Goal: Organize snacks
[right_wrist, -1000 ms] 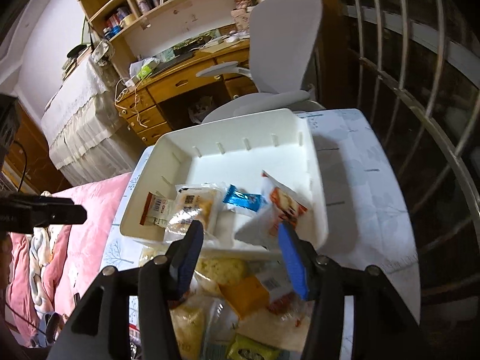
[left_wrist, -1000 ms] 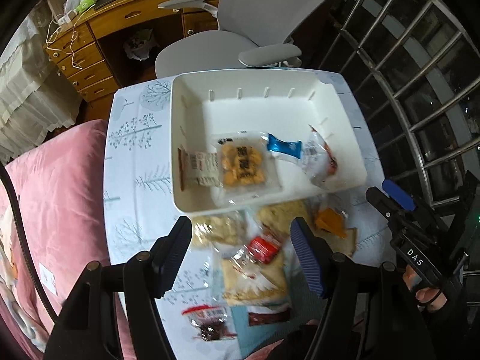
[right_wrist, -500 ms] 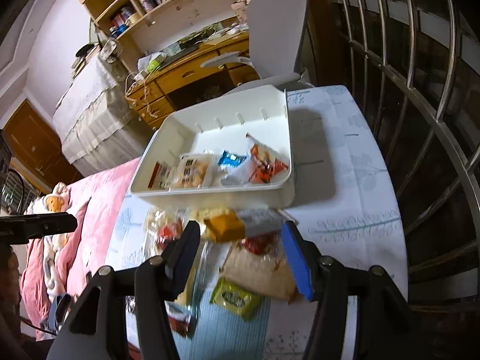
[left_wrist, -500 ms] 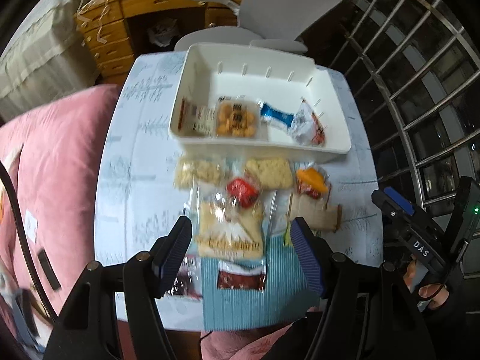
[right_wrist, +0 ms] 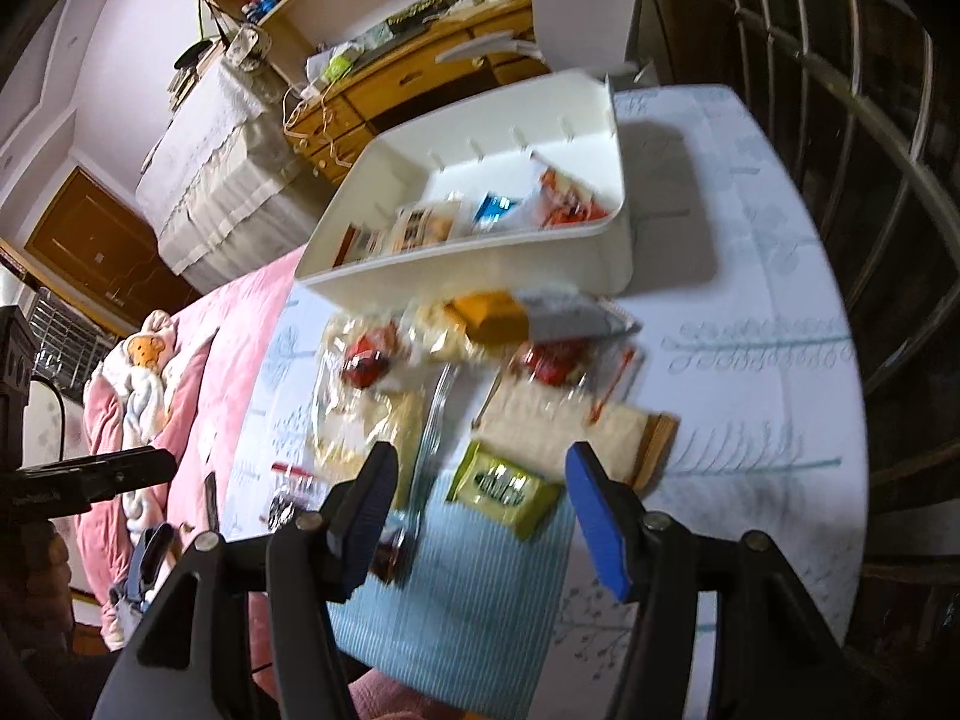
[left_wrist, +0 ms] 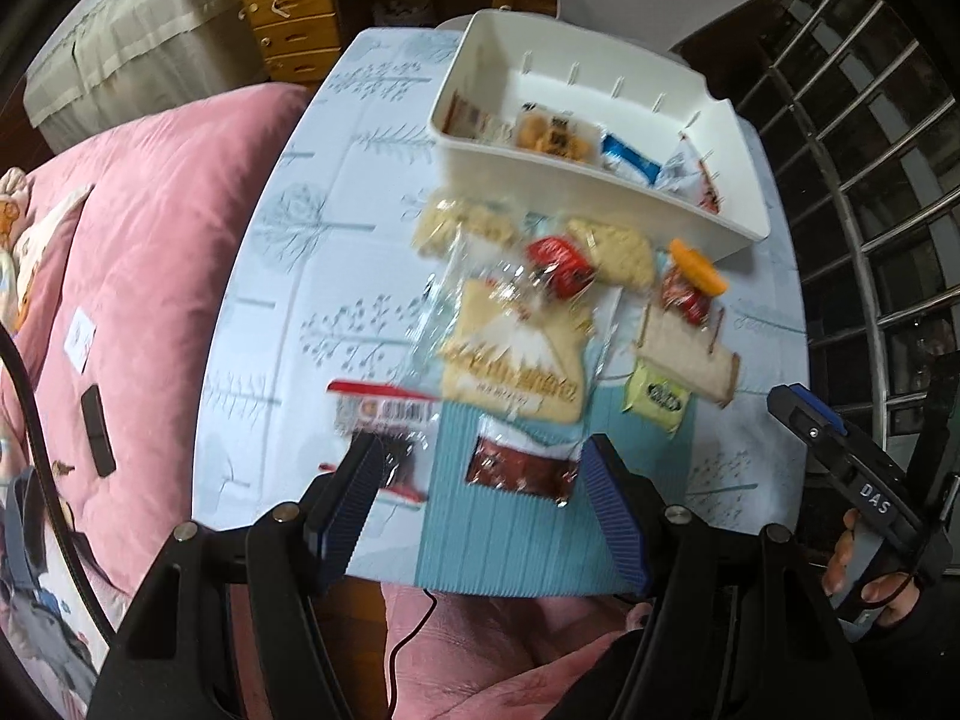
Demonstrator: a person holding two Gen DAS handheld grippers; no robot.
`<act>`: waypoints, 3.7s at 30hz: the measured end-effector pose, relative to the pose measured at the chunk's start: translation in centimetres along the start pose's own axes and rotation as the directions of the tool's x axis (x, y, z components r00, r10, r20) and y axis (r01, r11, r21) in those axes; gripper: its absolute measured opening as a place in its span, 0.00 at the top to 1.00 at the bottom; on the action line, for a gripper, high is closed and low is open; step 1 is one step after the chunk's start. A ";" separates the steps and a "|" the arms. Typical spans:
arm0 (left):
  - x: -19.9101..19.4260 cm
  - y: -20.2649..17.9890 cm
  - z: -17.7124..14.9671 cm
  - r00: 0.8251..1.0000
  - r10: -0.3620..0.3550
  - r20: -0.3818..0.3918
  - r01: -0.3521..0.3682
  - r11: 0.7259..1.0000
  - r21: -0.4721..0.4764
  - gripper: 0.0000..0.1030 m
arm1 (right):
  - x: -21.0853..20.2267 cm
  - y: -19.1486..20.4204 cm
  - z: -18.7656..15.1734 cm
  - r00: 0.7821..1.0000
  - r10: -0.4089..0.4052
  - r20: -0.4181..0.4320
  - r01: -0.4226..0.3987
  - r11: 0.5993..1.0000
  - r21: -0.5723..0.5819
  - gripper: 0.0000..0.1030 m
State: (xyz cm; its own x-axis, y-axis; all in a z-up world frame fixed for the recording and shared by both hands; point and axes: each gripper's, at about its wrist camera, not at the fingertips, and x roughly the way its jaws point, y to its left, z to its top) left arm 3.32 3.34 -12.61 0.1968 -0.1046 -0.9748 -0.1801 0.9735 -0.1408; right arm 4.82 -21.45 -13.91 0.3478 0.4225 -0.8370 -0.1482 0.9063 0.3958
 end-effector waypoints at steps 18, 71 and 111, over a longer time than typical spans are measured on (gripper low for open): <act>7.3 6.0 -1.9 0.989 -0.019 -0.146 0.016 1.000 -0.020 0.31 | 4.4 3.4 -4.0 0.985 -0.012 -0.174 0.017 0.999 0.031 0.29; 16.1 9.8 -0.5 0.973 -0.121 -0.194 0.148 0.980 0.130 0.56 | 17.1 11.8 -6.1 0.869 -0.323 -0.375 0.355 0.935 0.019 0.22; 4.6 12.4 6.2 0.986 -0.107 -0.127 0.151 0.898 0.413 0.57 | 15.0 22.4 -2.1 0.851 -0.299 -0.432 0.368 0.926 0.083 0.78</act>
State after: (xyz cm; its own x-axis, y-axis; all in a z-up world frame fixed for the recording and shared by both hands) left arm 7.98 16.17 -17.78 0.0908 -0.2333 -0.9681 0.2663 0.9425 -0.2021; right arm 4.76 5.23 -18.42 -0.0595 0.0945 -0.9937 0.0678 0.9936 0.0904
